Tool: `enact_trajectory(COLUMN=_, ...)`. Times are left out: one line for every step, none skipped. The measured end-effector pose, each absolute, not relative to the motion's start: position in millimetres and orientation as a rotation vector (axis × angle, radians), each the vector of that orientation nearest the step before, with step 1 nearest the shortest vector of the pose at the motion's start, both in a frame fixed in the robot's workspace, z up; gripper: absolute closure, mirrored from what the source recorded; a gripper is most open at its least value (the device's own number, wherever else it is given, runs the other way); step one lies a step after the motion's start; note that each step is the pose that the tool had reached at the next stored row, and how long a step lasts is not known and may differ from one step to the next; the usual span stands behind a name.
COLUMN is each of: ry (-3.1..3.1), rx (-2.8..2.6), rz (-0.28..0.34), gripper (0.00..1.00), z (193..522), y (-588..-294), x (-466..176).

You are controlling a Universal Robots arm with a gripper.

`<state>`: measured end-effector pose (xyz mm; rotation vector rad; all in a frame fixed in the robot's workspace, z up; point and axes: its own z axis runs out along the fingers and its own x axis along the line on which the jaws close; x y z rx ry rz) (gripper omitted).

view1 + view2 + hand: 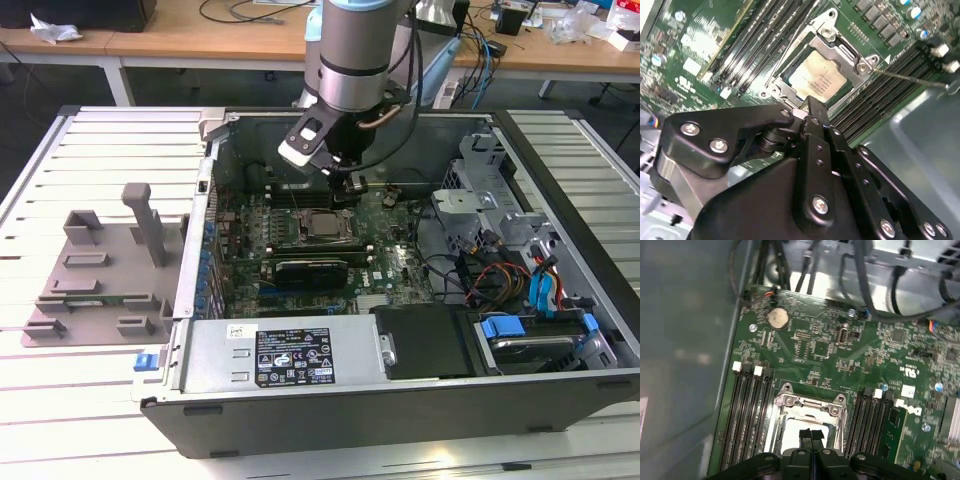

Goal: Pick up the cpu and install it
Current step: 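Close the cpu cover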

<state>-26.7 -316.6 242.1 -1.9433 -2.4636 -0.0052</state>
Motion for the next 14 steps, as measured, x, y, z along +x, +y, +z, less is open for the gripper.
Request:
enact_trajectory(ry=-2.503, rx=-1.892, rz=-0.005, gripper=0.89, z=242.0, y=-316.6, x=-26.7)
enact_trajectory(ry=-2.546, rx=-1.834, rz=-0.005, gripper=0.89, z=242.0, y=-316.6, x=-26.7)
enact_trajectory(ry=-2.575, rx=-1.793, rz=-0.005, gripper=0.89, z=242.0, y=-316.6, x=-26.7)
enact_trajectory(ry=-2.614, rx=-1.735, rz=-0.005, gripper=0.89, z=241.9, y=-316.6, x=-26.6)
enact_trajectory(ry=-2.647, rx=-1.685, rz=-0.005, gripper=0.89, z=241.9, y=-316.6, x=-26.7)
enact_trajectory(ry=-2.686, rx=-1.621, rz=-0.004, gripper=0.89, z=241.8, y=-316.6, x=-26.7)
enact_trajectory(ry=-2.722, rx=-1.56, rz=-0.004, gripper=0.89, z=241.7, y=-316.6, x=-26.7)
enact_trajectory(ry=-2.75, rx=-1.509, rz=-0.004, gripper=0.89, z=241.6, y=-316.6, x=-26.7)
enact_trajectory(ry=-2.77, rx=-1.473, rz=-0.004, gripper=0.89, z=241.6, y=-316.6, x=-26.7)
enact_trajectory(ry=-2.784, rx=-1.446, rz=-0.004, gripper=0.89, z=241.6, y=-316.6, x=-26.7)
enact_trajectory(ry=-2.8, rx=-1.415, rz=-0.004, gripper=0.89, z=241.5, y=-316.6, x=-26.7)
enact_trajectory(ry=-2.814, rx=-1.386, rz=-0.004, gripper=0.89, z=241.5, y=-316.6, x=-26.7)
enact_trajectory(ry=-2.835, rx=-1.343, rz=-0.004, gripper=0.89, z=241.4, y=-316.6, x=-26.7)
enact_trajectory(ry=-2.856, rx=-1.297, rz=-0.004, gripper=0.89, z=241.4, y=-316.6, x=-26.7)
